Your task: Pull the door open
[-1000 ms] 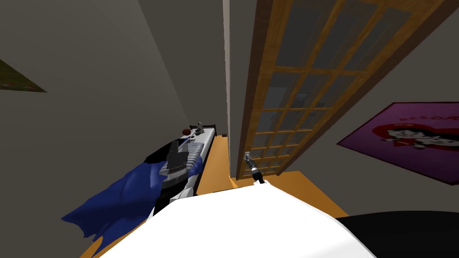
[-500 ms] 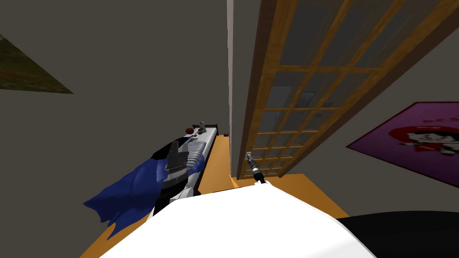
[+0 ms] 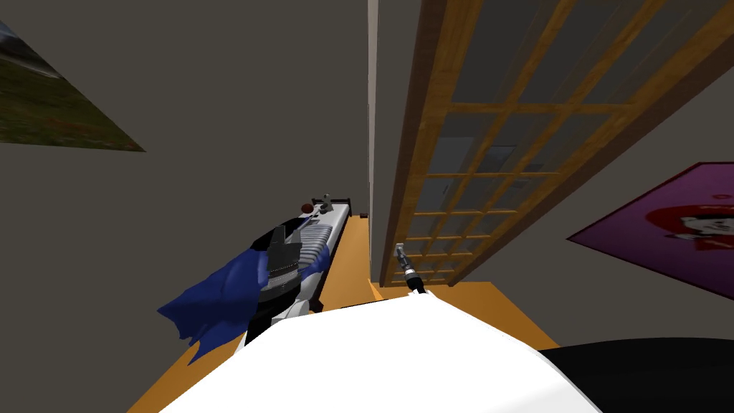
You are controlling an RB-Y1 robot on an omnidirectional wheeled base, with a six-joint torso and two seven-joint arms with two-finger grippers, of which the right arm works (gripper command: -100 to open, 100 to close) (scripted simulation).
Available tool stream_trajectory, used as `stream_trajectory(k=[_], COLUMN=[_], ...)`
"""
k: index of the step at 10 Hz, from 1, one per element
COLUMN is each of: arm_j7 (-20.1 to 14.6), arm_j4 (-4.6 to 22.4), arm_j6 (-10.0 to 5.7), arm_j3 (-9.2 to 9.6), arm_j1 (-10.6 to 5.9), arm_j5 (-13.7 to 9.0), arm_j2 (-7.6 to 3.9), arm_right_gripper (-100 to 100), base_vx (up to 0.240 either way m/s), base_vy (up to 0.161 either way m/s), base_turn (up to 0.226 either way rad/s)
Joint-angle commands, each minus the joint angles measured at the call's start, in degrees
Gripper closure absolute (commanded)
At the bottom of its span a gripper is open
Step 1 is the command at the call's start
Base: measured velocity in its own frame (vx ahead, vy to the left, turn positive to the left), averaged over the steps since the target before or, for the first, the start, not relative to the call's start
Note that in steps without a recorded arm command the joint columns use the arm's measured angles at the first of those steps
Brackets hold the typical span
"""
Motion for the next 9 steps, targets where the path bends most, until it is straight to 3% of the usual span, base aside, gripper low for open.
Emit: stream_trajectory(k=[1, 9], arm_j7=[-2.3, -13.4], arm_j4=[-0.6, -1.0], arm_j6=[0.16, -0.02], arm_j3=[0.11, 1.24], arm_j1=[0.38, 1.12], arm_j5=[-0.6, -5.2], arm_j2=[-0.26, -1.54], arm_right_gripper=[100, 100], base_vx=[-0.026, -0.025], base_vy=[-0.002, -0.002], base_turn=[0.044, 0.065])
